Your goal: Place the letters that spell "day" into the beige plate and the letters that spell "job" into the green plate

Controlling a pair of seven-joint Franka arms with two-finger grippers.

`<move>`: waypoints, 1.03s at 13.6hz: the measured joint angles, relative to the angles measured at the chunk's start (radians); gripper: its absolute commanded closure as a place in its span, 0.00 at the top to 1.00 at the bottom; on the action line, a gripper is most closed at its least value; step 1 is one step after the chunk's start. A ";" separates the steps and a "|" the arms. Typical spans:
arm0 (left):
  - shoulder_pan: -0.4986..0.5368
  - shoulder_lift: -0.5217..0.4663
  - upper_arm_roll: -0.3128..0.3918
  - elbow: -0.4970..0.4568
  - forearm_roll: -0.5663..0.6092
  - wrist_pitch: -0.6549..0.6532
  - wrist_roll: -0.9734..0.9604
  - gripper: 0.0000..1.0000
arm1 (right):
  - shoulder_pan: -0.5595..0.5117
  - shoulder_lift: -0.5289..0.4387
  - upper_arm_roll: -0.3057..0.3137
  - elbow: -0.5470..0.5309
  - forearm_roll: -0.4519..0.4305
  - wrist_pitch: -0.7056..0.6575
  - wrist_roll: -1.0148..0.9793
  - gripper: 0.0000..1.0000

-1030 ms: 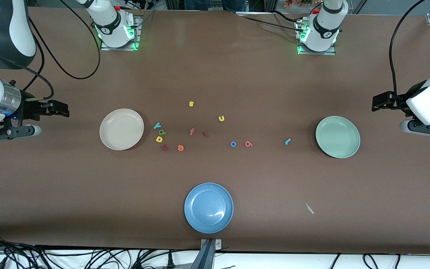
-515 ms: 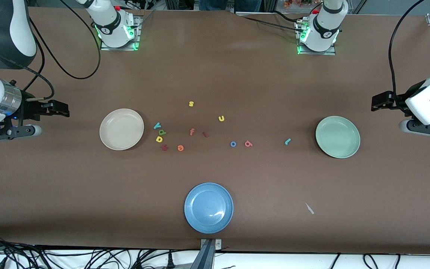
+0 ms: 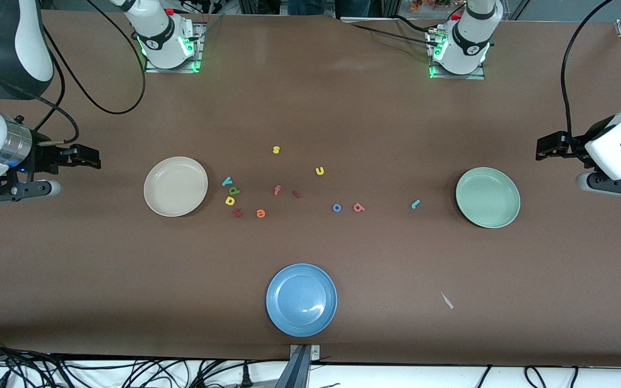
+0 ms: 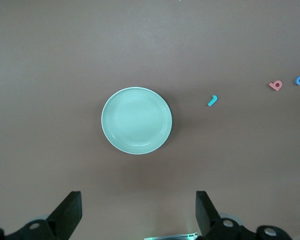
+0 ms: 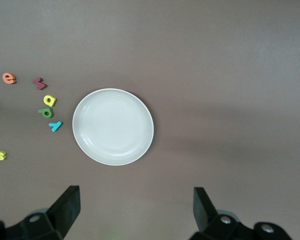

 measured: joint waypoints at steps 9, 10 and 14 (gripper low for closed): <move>-0.002 0.000 -0.001 0.000 0.000 0.000 0.000 1.00 | 0.000 0.000 0.000 -0.003 0.000 0.000 0.000 1.00; -0.006 0.000 -0.001 0.000 0.000 0.000 0.000 1.00 | 0.001 0.000 0.000 -0.004 0.000 0.001 0.000 1.00; -0.020 0.000 -0.001 0.000 0.000 0.000 0.000 1.00 | 0.001 0.000 0.000 -0.008 0.000 0.002 0.000 1.00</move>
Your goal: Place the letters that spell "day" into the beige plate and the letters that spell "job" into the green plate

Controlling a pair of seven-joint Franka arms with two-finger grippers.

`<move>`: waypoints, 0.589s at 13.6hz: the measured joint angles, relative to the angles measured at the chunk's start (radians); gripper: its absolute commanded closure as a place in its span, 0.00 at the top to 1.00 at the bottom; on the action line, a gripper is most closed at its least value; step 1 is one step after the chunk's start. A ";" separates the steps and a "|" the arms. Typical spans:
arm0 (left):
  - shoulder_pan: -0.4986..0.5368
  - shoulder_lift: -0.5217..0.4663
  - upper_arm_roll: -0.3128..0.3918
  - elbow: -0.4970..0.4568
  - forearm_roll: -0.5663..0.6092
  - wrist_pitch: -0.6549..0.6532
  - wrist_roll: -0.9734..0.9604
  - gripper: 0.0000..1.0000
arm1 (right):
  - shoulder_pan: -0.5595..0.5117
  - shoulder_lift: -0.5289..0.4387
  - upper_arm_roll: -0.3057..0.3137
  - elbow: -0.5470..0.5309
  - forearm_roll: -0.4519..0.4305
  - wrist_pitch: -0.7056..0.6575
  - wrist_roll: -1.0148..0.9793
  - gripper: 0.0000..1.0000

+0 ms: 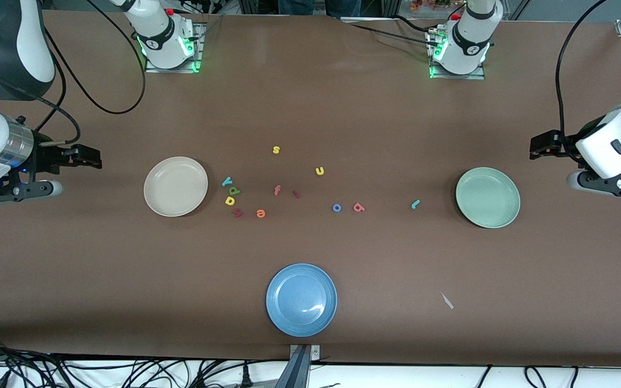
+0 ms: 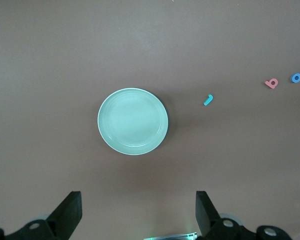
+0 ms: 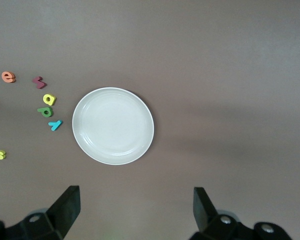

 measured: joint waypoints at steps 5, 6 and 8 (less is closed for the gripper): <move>0.000 0.000 0.001 0.000 0.000 0.000 0.000 1.00 | 0.008 0.006 0.002 -0.005 0.018 0.007 0.000 1.00; 0.000 0.000 0.001 0.000 0.000 0.000 0.000 1.00 | 0.013 0.006 0.003 -0.005 0.019 0.011 0.000 1.00; 0.000 0.000 0.001 0.000 0.000 0.000 0.000 1.00 | 0.030 0.010 0.005 -0.005 0.020 0.027 0.001 1.00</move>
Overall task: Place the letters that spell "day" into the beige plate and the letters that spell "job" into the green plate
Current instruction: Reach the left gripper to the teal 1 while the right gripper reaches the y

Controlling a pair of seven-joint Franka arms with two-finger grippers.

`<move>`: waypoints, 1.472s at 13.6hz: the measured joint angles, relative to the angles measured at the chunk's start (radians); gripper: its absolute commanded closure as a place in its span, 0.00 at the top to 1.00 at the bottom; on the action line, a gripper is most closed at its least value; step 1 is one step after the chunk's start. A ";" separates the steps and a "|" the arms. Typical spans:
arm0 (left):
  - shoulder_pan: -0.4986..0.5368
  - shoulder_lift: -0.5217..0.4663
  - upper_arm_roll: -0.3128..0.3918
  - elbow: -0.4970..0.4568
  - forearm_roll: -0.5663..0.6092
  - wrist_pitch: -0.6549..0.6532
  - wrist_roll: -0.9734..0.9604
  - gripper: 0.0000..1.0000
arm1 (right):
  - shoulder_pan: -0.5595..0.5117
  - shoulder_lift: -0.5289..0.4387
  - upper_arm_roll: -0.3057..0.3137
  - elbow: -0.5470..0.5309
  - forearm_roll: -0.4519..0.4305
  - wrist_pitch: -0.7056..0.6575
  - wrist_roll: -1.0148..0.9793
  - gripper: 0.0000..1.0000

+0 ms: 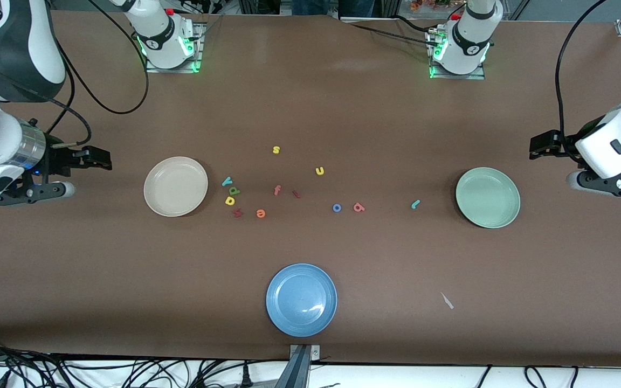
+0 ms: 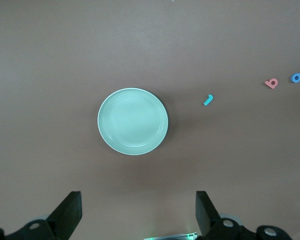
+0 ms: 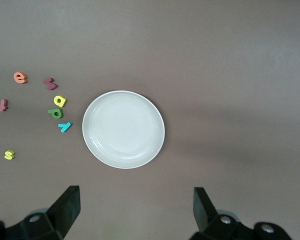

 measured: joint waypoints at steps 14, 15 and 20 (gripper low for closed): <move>-0.034 0.063 0.009 -0.018 -0.010 0.027 -0.022 1.00 | 0.132 0.108 0.040 -0.063 0.037 0.219 0.151 1.00; -0.047 0.081 0.008 -0.035 -0.047 0.065 -0.045 1.00 | 0.132 0.114 0.052 -0.089 0.039 0.265 0.167 1.00; -0.105 0.139 0.005 -0.247 -0.113 0.381 -0.220 1.00 | 0.135 0.123 0.134 -0.242 0.038 0.481 0.302 1.00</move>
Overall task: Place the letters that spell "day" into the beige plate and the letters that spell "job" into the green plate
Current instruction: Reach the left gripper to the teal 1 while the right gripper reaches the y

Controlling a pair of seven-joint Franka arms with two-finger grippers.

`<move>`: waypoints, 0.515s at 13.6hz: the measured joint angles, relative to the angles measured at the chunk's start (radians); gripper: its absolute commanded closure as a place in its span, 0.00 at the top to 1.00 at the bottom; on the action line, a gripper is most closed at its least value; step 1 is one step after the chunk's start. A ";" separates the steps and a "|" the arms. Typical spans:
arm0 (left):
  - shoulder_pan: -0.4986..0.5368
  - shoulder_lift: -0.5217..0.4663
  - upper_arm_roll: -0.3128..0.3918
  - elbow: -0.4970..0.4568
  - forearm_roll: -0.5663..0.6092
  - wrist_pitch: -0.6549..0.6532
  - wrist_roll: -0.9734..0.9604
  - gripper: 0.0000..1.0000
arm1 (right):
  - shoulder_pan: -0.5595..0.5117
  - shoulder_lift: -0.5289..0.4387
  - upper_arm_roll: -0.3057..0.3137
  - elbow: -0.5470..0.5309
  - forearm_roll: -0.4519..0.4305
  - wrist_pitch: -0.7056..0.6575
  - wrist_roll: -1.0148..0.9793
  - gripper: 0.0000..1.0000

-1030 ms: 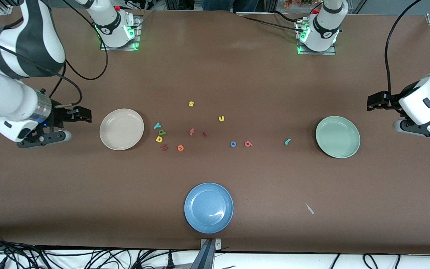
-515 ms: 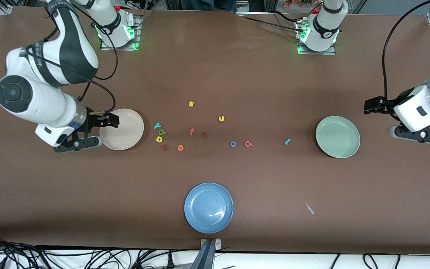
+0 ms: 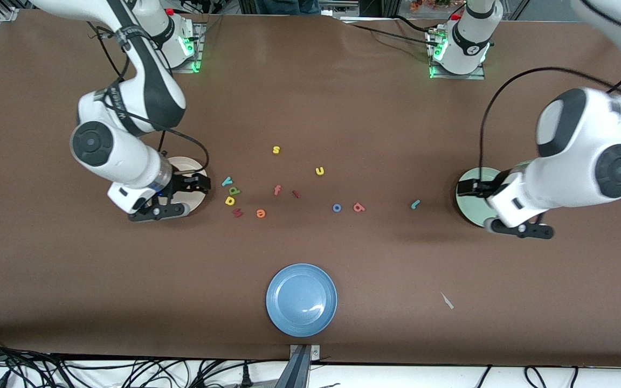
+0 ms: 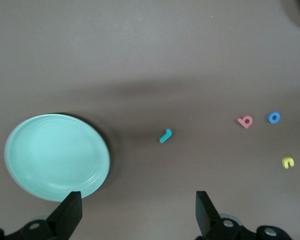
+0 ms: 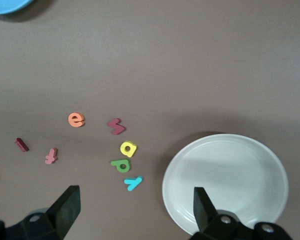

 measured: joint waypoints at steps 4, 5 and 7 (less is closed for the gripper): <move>-0.038 0.018 -0.002 -0.229 0.000 0.291 -0.094 1.00 | -0.002 0.012 0.013 -0.147 -0.008 0.169 0.011 1.00; -0.048 0.031 -0.002 -0.268 0.000 0.337 -0.120 0.95 | -0.001 0.022 0.022 -0.173 -0.030 0.192 0.013 1.00; -0.065 0.074 -0.002 -0.305 0.000 0.391 -0.168 0.89 | -0.001 0.043 0.057 -0.196 -0.112 0.204 0.063 1.00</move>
